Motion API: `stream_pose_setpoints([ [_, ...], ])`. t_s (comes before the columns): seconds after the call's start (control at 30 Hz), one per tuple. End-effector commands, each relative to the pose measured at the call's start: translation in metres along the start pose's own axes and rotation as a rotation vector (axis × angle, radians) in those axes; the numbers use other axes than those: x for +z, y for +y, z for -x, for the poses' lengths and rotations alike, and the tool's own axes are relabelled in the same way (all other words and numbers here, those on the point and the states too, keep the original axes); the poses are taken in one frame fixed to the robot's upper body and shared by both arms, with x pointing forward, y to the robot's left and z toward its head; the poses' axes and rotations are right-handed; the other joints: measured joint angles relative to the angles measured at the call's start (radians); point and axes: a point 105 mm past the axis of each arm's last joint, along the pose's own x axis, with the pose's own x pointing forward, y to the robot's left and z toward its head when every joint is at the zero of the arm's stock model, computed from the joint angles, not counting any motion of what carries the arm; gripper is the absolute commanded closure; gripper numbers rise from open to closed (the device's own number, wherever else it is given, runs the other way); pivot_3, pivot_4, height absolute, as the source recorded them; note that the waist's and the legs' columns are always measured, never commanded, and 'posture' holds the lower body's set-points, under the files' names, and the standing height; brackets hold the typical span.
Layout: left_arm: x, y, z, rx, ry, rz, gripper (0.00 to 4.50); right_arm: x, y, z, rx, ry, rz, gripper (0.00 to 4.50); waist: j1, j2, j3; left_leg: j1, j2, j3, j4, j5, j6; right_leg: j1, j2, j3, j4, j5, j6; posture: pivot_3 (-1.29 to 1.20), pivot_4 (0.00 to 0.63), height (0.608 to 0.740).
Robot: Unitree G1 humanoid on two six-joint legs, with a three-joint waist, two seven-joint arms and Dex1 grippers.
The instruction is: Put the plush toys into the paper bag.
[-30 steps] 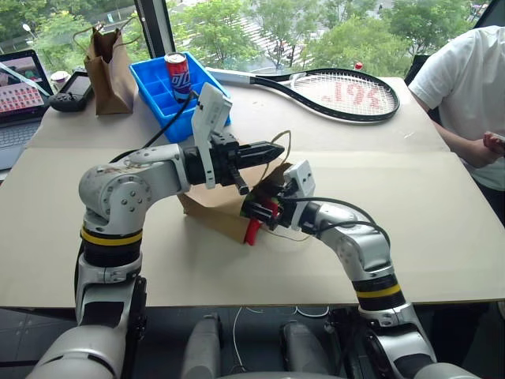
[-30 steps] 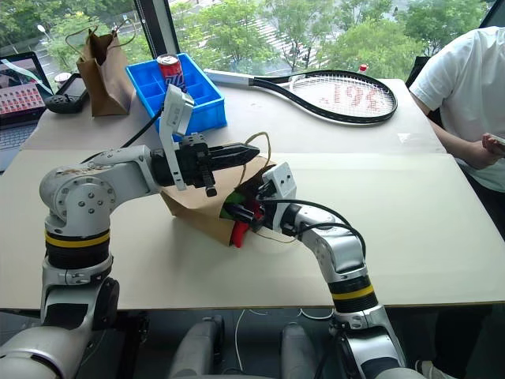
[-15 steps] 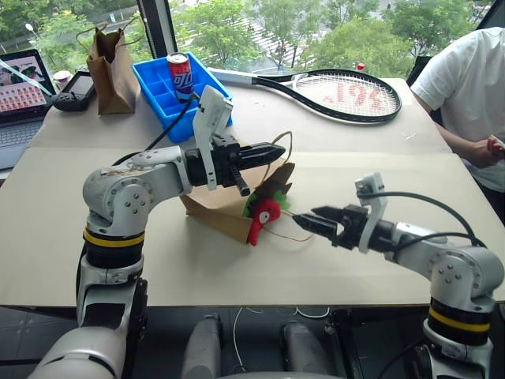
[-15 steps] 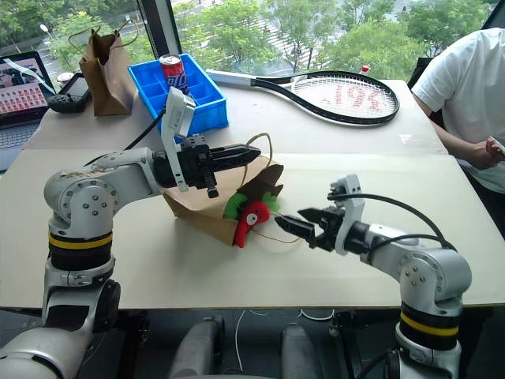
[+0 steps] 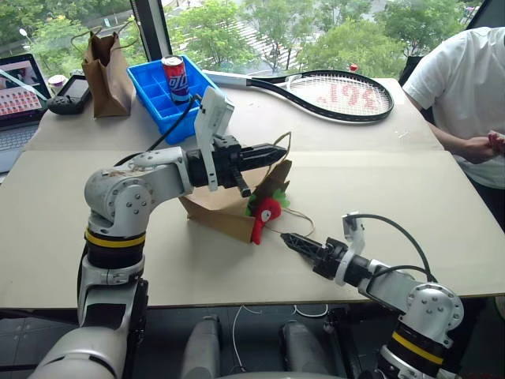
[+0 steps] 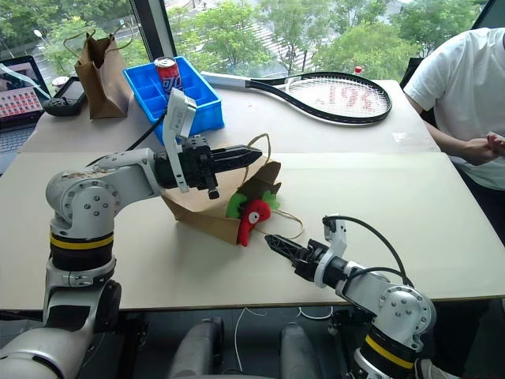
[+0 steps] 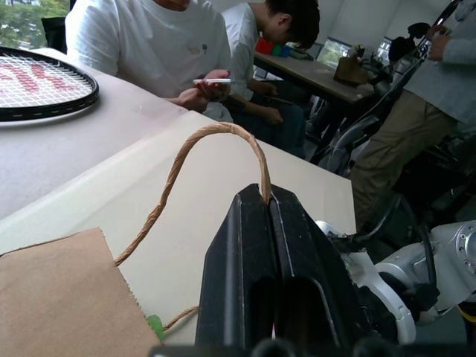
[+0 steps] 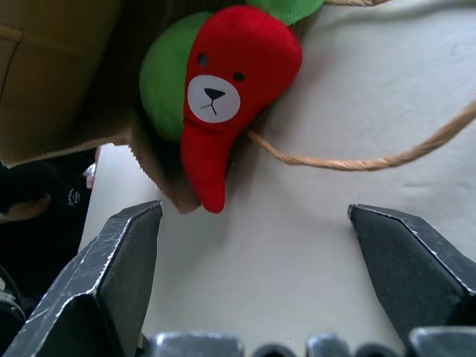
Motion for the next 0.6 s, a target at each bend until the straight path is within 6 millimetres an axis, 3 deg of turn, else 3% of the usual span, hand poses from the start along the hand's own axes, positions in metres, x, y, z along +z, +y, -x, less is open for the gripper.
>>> stream_pose_setpoints([
  [0.03, 0.009, -0.004, 0.001, -0.009, -0.022, -0.036, 4.50, 0.014, -0.025, -0.009, -0.139, -0.088, -0.061, 0.05, 0.000, 0.000, 0.000, 0.000, 0.000, 0.000, 0.000, 0.000, 0.000, 0.000, 0.000, 0.000, 0.000, 0.000, 0.000, 0.00, 0.150, 0.735],
  [0.13, 0.010, -0.005, 0.001, -0.007, -0.022, -0.039, 4.50, 0.019, -0.032, -0.016, -0.159, -0.126, -0.098, 0.05, 0.000, 0.000, -0.001, 0.000, 0.000, 0.000, 0.000, 0.000, 0.000, 0.001, 0.000, 0.000, 0.000, -0.001, -0.001, 0.00, 0.150, 0.735],
  [0.23, 0.011, -0.004, 0.002, 0.001, -0.022, -0.045, 4.50, 0.021, -0.030, -0.017, -0.130, -0.164, -0.115, 0.72, 0.004, 0.001, -0.001, 0.000, 0.000, 0.000, 0.000, 0.000, 0.000, 0.002, 0.000, 0.000, -0.001, -0.001, -0.002, 0.00, 0.150, 0.735],
  [0.4, 0.012, -0.001, 0.004, 0.017, -0.022, -0.051, 4.50, 0.040, -0.009, -0.009, -0.013, -0.272, -0.075, 2.45, 0.004, 0.001, -0.001, -0.001, 0.000, 0.000, 0.000, 0.000, 0.000, 0.001, 0.000, 0.000, -0.001, 0.000, -0.002, 0.00, 0.150, 0.735],
  [0.5, 0.016, 0.002, 0.007, 0.031, -0.030, -0.065, 4.50, 0.066, 0.027, 0.001, 0.159, -0.366, 0.028, 3.54, 0.002, 0.001, 0.000, -0.002, 0.000, 0.000, 0.000, 0.001, 0.001, -0.001, 0.000, 0.000, -0.001, 0.002, -0.003, 0.00, 0.150, 0.735],
  [0.6, 0.022, 0.008, 0.012, 0.068, -0.046, -0.086, 4.50, 0.079, 0.070, 0.005, 0.338, -0.360, 0.140, 4.49, -0.002, 0.001, 0.000, -0.003, 0.000, 0.000, -0.001, 0.001, 0.001, -0.001, 0.000, 0.000, -0.001, 0.003, 0.000, 0.00, 0.150, 0.735],
])
